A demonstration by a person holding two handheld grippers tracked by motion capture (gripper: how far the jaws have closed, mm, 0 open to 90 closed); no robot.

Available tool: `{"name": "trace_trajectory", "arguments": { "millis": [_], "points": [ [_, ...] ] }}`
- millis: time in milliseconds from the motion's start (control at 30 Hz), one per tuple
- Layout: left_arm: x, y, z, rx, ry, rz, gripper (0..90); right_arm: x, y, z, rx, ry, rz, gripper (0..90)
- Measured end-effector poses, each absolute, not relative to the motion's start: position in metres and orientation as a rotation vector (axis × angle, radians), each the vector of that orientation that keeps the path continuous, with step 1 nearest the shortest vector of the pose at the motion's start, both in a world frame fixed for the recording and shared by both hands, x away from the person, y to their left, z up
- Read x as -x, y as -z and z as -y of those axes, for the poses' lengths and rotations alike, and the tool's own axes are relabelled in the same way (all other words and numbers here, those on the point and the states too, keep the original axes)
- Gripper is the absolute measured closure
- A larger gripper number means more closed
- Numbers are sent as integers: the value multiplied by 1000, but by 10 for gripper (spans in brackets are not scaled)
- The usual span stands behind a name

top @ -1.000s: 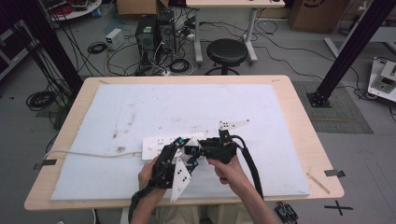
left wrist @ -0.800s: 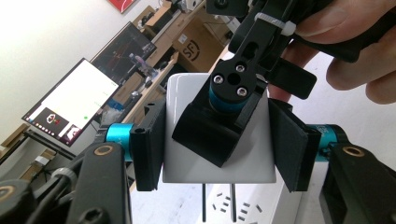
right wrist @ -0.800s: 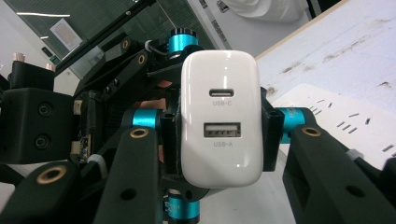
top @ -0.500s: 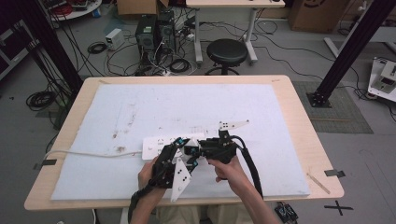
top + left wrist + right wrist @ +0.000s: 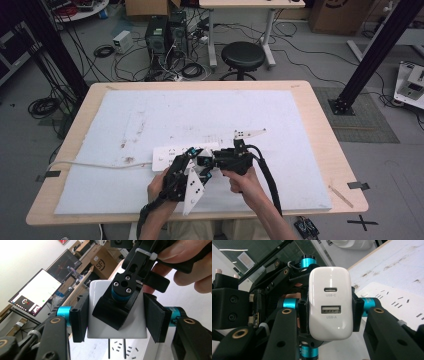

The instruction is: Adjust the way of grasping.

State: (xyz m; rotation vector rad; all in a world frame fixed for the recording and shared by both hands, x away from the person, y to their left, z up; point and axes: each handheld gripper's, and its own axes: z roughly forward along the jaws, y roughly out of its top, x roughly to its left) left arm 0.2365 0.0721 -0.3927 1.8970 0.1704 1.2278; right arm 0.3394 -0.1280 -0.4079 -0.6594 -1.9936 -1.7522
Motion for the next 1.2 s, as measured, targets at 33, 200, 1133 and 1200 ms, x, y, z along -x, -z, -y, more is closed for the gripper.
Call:
{"name": "trace_trajectory", "arguments": {
  "millis": [33,200,1133,1200],
  "points": [
    [-236,393,-72,-1895,-1229,-167,423,-339,408,128,659,1750,1996,630],
    [-237,393,-71,-1905,-1215,-174,423,-340,408,129,651,1737,2006,630],
    [-236,382,-87,-1866,-1117,-292,258,-344,408,135,762,1778,2020,632],
    [-235,381,-89,-1867,-1107,-294,258,-344,407,136,756,1790,2013,632]
  ]
}}
